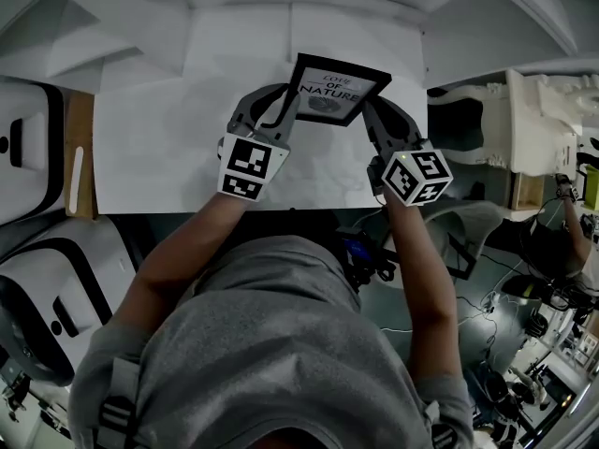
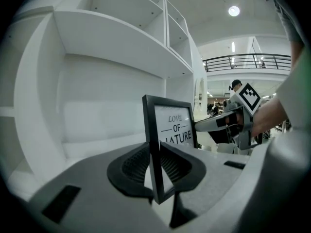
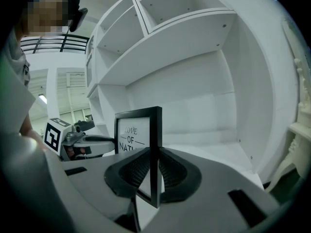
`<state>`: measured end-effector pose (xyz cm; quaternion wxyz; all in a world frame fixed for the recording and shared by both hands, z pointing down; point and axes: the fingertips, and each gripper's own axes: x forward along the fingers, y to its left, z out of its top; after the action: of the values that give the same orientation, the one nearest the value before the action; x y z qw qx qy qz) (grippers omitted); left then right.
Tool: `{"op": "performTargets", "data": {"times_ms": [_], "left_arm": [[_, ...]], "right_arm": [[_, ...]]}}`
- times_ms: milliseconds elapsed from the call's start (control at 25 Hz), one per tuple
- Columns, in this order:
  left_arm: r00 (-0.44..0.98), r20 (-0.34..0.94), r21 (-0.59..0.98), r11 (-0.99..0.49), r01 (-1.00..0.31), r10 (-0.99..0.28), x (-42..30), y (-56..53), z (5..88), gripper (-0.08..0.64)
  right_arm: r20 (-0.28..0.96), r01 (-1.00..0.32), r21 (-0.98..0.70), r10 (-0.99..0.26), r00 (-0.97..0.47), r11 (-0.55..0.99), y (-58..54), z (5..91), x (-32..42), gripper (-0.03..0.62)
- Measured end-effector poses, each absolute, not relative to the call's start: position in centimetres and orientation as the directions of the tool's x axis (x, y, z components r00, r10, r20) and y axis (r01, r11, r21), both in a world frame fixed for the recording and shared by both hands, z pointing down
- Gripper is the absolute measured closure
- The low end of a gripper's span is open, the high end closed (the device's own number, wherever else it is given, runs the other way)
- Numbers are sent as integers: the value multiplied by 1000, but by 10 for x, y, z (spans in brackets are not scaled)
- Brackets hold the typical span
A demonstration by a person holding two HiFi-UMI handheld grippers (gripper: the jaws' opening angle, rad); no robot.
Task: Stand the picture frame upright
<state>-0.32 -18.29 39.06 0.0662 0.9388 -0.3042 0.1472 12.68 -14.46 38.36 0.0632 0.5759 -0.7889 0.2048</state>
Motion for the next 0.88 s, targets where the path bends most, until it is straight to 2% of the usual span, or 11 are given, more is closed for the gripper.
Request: {"op": "performTargets", "data": {"times_ms": [480,880], "left_arm": [[708,291,32,-733,-679,-643,-5,-186,384,494],[666,291,16,-693,-721,-687,47,-207,366,494]], "right_arm": [[283,-894,-285,-861,-423,345,-151,385,128,522],[244,-862,-293,-840,-485,412,-187,365,183,522]]}}
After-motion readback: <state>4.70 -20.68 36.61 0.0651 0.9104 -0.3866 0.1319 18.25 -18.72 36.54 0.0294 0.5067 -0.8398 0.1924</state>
